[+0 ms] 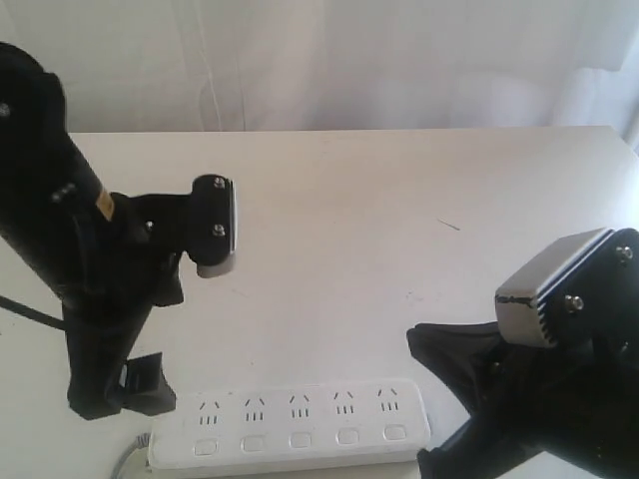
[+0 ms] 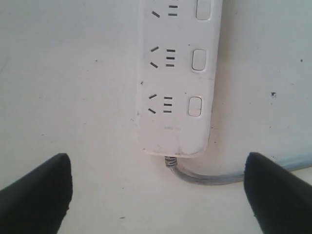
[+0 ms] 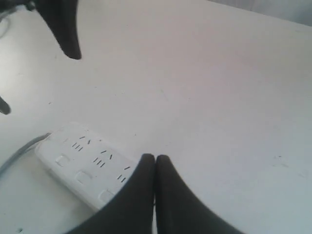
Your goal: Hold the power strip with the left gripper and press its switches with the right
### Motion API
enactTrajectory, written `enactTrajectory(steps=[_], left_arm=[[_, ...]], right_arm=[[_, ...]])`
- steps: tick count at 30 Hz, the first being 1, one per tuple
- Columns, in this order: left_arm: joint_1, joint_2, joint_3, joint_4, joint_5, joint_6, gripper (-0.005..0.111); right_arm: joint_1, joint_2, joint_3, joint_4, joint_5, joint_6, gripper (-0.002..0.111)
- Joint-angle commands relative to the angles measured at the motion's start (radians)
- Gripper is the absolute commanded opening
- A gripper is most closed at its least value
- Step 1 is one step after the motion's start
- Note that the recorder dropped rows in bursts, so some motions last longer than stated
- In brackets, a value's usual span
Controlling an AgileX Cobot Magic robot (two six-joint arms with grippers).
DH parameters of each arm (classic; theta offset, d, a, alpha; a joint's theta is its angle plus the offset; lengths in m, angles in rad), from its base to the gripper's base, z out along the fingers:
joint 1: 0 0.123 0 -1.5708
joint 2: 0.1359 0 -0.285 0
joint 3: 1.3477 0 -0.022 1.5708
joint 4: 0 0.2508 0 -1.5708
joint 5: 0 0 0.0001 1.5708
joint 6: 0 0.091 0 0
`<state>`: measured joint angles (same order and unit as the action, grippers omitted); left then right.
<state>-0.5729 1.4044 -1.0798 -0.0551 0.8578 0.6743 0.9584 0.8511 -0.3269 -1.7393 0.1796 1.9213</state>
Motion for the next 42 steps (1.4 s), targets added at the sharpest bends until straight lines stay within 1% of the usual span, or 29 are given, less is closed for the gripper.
enactTrajectory(steps=[1,5,8,9,10,12,14,17,20,27,33,35,38,42], left_arm=[[0.002,-0.117,-0.007,0.005,0.037,-0.068,0.079],[0.002,-0.210,-0.007,0.005,0.077,-0.100,0.060],[0.002,-0.269,-0.007,-0.004,0.126,-0.119,0.039],[0.002,-0.293,-0.007,-0.004,0.143,-0.144,0.028],[0.002,-0.308,-0.007,-0.004,0.148,-0.165,0.020],[0.002,-0.346,-0.007,-0.004,0.158,-0.216,0.000],[0.002,-0.386,-0.007,-0.004,0.158,-0.253,0.000],[0.002,-0.450,0.005,-0.004,0.114,-0.322,0.000],[0.002,-0.519,0.022,-0.004,0.046,-0.362,0.000],[0.002,-0.701,0.109,-0.049,-0.146,-0.360,0.000],[0.002,-0.827,0.236,-0.085,-0.239,-0.296,0.000],[0.002,-0.870,0.288,-0.127,-0.284,-0.264,0.000],[0.002,-0.933,0.350,-0.232,-0.362,-0.205,0.000],[0.002,-1.019,0.424,-0.345,-0.438,-0.142,0.000]], right_arm=[[-0.001,0.002,0.003,-0.005,0.153,-0.006,0.000],[-0.001,0.002,0.003,-0.005,0.331,-0.006,0.000],[-0.001,0.002,0.003,-0.005,0.437,-0.006,0.000],[-0.001,0.000,0.003,-0.005,0.464,-0.006,0.000],[-0.001,0.000,0.003,-0.005,0.489,-0.006,0.000],[-0.001,0.000,0.001,-0.005,0.528,-0.006,0.000],[-0.001,0.000,0.001,-0.005,0.545,-0.006,0.000],[-0.001,0.000,0.001,-0.005,0.550,-0.006,0.000],[-0.001,0.000,0.001,-0.005,0.550,0.004,0.000],[-0.001,0.000,0.001,-0.005,0.534,0.010,0.000],[-0.001,0.000,0.001,-0.005,0.532,0.010,0.000],[-0.001,0.000,0.001,-0.005,0.529,0.010,0.000],[-0.001,-0.026,0.001,-0.005,0.521,0.010,0.000],[-0.025,-0.068,0.001,-0.005,0.520,0.010,0.000]])
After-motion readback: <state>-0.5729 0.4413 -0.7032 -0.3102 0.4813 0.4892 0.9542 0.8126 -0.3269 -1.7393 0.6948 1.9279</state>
